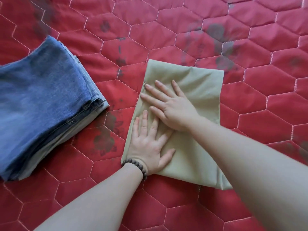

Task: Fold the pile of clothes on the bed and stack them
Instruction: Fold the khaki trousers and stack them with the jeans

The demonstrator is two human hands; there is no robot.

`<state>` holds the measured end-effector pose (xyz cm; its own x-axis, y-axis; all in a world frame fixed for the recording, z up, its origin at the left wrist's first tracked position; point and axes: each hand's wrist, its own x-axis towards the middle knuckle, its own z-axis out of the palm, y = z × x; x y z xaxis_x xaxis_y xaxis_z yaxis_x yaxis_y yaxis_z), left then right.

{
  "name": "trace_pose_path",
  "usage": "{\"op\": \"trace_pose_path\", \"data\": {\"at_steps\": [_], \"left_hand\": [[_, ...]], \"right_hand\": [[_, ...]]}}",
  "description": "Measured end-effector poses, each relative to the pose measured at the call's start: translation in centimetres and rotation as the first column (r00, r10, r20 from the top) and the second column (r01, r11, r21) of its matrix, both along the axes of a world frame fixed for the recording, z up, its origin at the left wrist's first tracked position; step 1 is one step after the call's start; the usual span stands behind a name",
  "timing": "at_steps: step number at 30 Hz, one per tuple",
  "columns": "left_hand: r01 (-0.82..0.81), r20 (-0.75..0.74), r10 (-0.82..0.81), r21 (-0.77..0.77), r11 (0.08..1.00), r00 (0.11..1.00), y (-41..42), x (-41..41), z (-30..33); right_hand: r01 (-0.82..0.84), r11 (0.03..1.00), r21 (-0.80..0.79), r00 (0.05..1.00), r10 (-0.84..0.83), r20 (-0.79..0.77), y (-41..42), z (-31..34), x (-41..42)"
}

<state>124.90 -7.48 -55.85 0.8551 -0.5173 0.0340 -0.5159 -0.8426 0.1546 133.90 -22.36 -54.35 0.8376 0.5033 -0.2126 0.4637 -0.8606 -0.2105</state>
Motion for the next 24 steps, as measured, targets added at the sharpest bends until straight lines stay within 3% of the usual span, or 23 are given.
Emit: {"op": "trace_pose_path", "data": {"at_steps": [2,6,10,13,15,19,24], "left_hand": [[-0.010,-0.001,0.010,0.006,1.000,1.000,-0.1,0.1,0.0],[0.002,0.014,-0.002,0.001,1.000,1.000,0.0,0.1,0.0],[0.001,0.018,-0.001,-0.010,1.000,1.000,0.0,0.1,-0.1],[0.004,0.019,-0.004,-0.018,1.000,1.000,0.1,0.0,-0.2],[0.005,0.026,-0.004,-0.019,1.000,1.000,0.1,0.1,-0.2],[0.013,0.031,-0.012,-0.006,1.000,0.999,0.1,0.1,-0.1],[0.012,0.014,-0.012,0.009,1.000,1.000,0.1,0.0,-0.3]], "right_hand": [[0.011,0.998,-0.060,0.999,-0.008,0.045,-0.8,-0.5,2.2],[0.368,0.923,-0.112,0.930,-0.367,0.030,-3.5,-0.7,4.7],[0.418,0.876,-0.239,0.908,-0.408,0.094,-4.1,0.1,5.0],[0.551,0.777,-0.306,0.835,-0.512,0.201,-6.2,1.0,4.1],[0.542,0.808,-0.232,0.839,-0.504,0.205,-7.6,1.0,1.8],[0.431,0.900,-0.062,0.902,-0.431,0.012,-9.1,-0.2,-0.2],[0.417,0.908,-0.049,0.909,-0.417,0.011,-9.5,-0.7,0.7]]}}
